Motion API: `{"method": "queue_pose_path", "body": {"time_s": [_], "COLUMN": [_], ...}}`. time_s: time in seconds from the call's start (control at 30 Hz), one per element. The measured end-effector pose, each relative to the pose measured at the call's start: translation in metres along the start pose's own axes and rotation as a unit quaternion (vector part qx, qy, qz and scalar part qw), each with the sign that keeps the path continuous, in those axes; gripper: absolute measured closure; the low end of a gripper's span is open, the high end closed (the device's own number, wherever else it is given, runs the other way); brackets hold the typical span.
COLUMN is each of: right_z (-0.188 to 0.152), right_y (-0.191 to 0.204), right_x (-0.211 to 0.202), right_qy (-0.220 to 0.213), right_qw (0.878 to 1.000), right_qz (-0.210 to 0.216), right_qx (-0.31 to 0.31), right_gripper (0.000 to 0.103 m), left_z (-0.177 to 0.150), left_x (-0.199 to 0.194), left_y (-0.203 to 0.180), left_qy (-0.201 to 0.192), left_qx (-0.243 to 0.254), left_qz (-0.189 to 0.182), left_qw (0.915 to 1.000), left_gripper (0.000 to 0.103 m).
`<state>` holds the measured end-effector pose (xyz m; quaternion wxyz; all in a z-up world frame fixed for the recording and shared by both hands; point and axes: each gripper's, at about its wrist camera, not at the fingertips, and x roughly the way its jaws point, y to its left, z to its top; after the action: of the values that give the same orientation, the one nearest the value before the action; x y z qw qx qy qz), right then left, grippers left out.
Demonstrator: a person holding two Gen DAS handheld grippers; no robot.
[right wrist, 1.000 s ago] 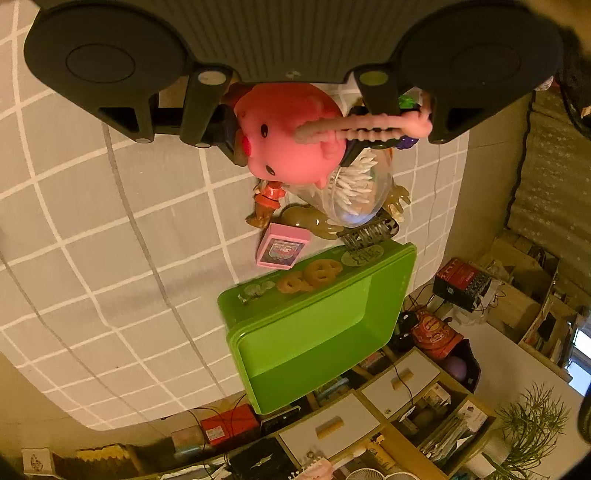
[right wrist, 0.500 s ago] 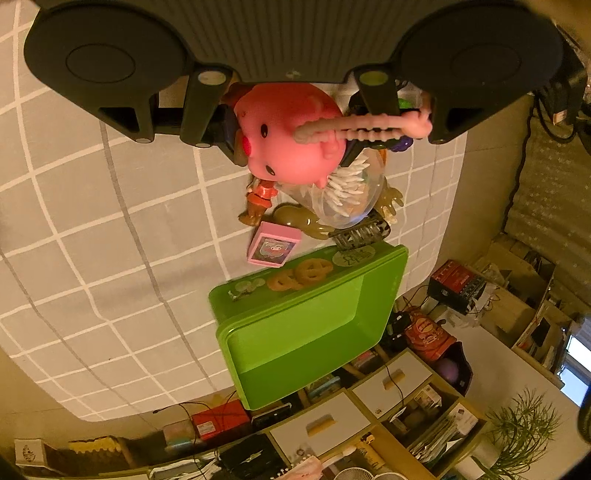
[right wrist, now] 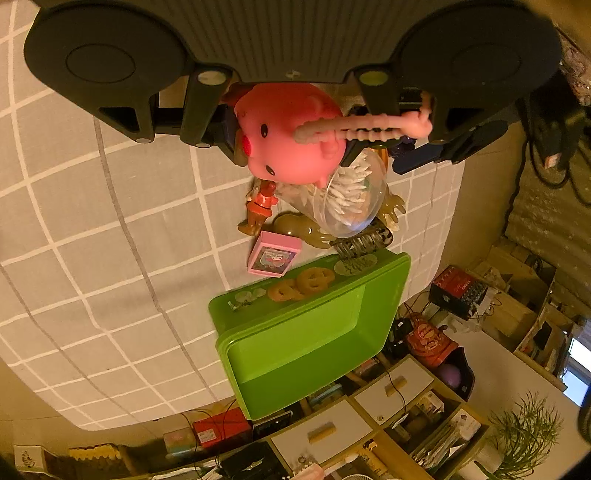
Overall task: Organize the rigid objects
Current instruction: 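Grasp the orange ring toy with the left gripper while the right gripper holds the pink pig, then carry both toys over the green bin and open the left gripper to drop the orange ring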
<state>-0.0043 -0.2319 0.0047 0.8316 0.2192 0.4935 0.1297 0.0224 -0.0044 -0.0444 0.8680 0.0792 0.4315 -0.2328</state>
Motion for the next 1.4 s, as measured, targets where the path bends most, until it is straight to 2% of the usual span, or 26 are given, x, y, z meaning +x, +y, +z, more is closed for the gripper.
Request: {"method": "queue_pose_path", "body": {"time_s": [0.1, 0.2, 0.33, 0.4, 0.43, 0.57, 0.83, 1.07, 1.4], "right_z": [0.000, -0.001, 0.000, 0.001, 0.001, 0.003, 0.011, 0.035, 0.074], "right_y": [0.000, 0.001, 0.000, -0.001, -0.001, -0.001, 0.007, 0.018, 0.042], "right_x": [0.000, 0.000, 0.000, -0.001, -0.001, -0.003, -0.017, -0.033, -0.021], "right_qy": [0.000, -0.001, -0.001, -0.002, -0.003, -0.008, -0.035, -0.060, -0.068], "right_qw": [1.000, 1.000, 1.000, 1.000, 1.000, 1.000, 0.999, 0.998, 0.997], "right_qz": [-0.003, -0.003, -0.004, -0.005, -0.006, -0.006, 0.002, 0.007, 0.009], "right_qx": [-0.003, -0.004, -0.003, -0.002, -0.001, -0.001, -0.005, -0.003, -0.017], "right_gripper": [0.075, 0.075, 0.075, 0.075, 0.075, 0.075, 0.075, 0.075, 0.075], "left_z": [-0.002, -0.004, -0.004, -0.003, -0.003, -0.003, 0.006, 0.027, 0.067], "left_x": [0.006, 0.008, 0.002, -0.002, -0.003, -0.012, -0.038, -0.059, -0.058], "left_y": [0.006, 0.010, 0.020, 0.025, 0.028, 0.028, 0.028, 0.040, 0.037], "left_qy": [0.016, 0.019, 0.013, 0.013, 0.011, -0.004, -0.042, -0.072, -0.096], "left_qx": [-0.008, -0.011, -0.030, -0.052, -0.062, -0.063, -0.077, -0.111, -0.082], "left_qz": [-0.005, -0.001, 0.006, -0.015, -0.016, 0.000, -0.009, -0.025, -0.013], "left_qw": [0.9998, 0.9998, 0.9994, 0.9985, 0.9979, 0.9980, 0.9961, 0.9909, 0.9919], "left_gripper": [0.016, 0.023, 0.048, 0.071, 0.073, 0.077, 0.078, 0.078, 0.078]}}
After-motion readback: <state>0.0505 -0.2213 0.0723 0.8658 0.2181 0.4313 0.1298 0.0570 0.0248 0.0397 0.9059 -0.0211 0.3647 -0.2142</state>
